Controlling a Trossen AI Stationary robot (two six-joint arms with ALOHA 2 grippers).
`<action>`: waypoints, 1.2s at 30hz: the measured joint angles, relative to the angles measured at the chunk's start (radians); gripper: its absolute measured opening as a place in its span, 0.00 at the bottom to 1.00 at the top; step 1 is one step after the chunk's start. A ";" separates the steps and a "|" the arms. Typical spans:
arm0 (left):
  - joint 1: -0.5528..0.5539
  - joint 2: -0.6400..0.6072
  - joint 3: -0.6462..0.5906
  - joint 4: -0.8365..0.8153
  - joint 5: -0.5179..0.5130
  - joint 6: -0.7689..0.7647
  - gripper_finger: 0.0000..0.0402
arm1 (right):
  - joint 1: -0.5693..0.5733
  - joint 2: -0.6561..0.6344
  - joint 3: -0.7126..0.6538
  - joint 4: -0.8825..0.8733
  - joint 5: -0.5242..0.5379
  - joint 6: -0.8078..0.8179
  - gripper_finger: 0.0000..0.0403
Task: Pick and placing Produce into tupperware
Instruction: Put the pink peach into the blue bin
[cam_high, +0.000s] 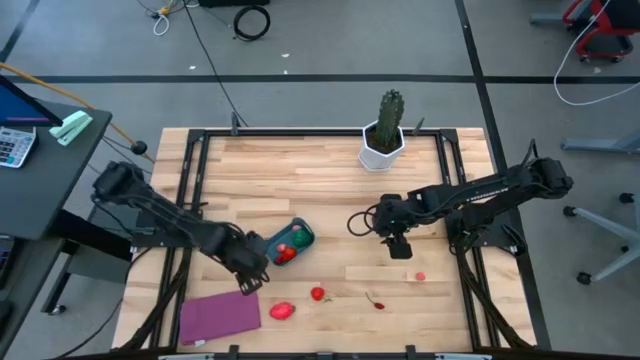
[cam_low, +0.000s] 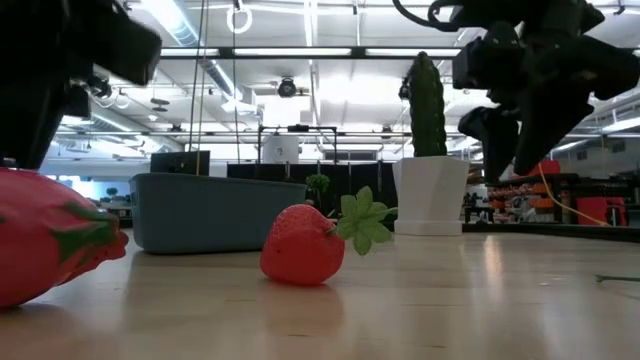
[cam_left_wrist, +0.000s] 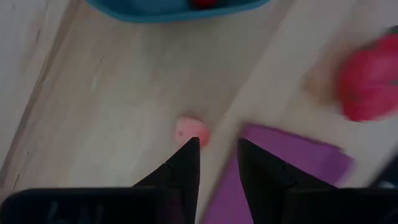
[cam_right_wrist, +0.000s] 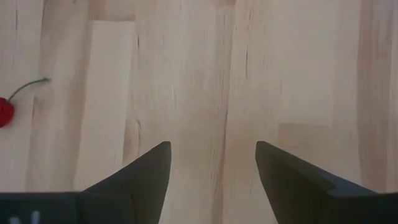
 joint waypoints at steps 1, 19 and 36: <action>-0.001 0.026 0.000 0.001 0.000 0.001 0.29 | 0.000 0.000 0.000 0.002 0.000 0.003 0.60; 0.001 0.168 -0.001 -0.001 0.016 0.118 0.52 | 0.000 0.000 0.000 0.019 0.000 0.004 0.58; 0.000 0.168 -0.104 0.108 0.055 0.128 0.35 | 0.000 0.000 0.000 0.019 0.000 0.009 0.56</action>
